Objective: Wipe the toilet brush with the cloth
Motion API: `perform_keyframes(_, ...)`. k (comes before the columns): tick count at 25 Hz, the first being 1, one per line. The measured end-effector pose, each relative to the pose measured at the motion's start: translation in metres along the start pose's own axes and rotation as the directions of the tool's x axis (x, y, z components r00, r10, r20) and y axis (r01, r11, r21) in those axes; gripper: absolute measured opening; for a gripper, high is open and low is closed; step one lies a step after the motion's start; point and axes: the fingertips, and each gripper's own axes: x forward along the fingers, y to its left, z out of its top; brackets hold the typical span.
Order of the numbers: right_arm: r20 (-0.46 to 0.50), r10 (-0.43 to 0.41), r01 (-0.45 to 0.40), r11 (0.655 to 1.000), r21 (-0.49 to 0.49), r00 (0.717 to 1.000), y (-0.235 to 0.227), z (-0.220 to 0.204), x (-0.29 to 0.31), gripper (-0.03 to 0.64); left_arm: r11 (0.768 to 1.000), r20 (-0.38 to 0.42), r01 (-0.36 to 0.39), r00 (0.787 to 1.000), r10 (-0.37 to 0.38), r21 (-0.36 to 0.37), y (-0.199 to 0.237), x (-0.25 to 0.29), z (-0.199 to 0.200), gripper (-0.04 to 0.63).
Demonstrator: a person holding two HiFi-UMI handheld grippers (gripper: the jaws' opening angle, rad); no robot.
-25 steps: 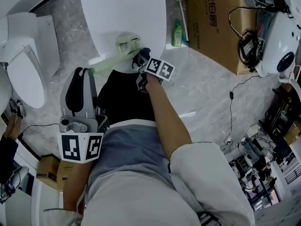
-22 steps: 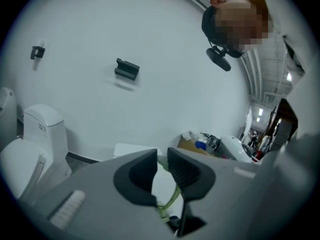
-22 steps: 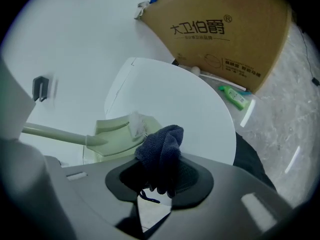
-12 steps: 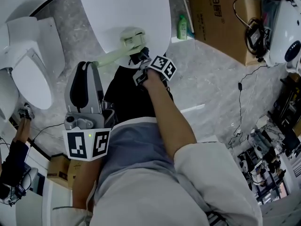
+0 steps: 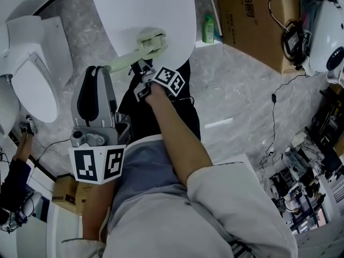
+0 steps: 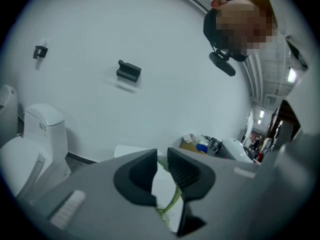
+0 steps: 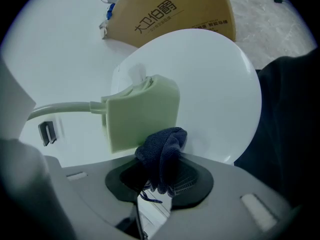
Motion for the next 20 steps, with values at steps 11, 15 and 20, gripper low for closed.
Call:
perform_keyframes(11,-0.075,0.058,-0.061,0.997,-0.047,0.996,0.018,-0.015,0.019,0.109,1.0,0.005,0.003,1.0,-0.003,0.008,0.0,-0.001,-0.001,0.0)
perform_keyframes(15,-0.098,0.057,-0.065,0.995,-0.079,0.994,0.024,-0.015,0.02,0.109,1.0,0.007,0.004,1.0,-0.005,0.008,0.001,-0.001,-0.002,0.0)
perform_keyframes(20,-0.149,0.074,-0.098,0.982,-0.161,0.986,0.036,-0.021,0.011,0.109,1.0,0.008,0.008,1.0,-0.008,0.007,0.001,-0.004,-0.001,0.0)
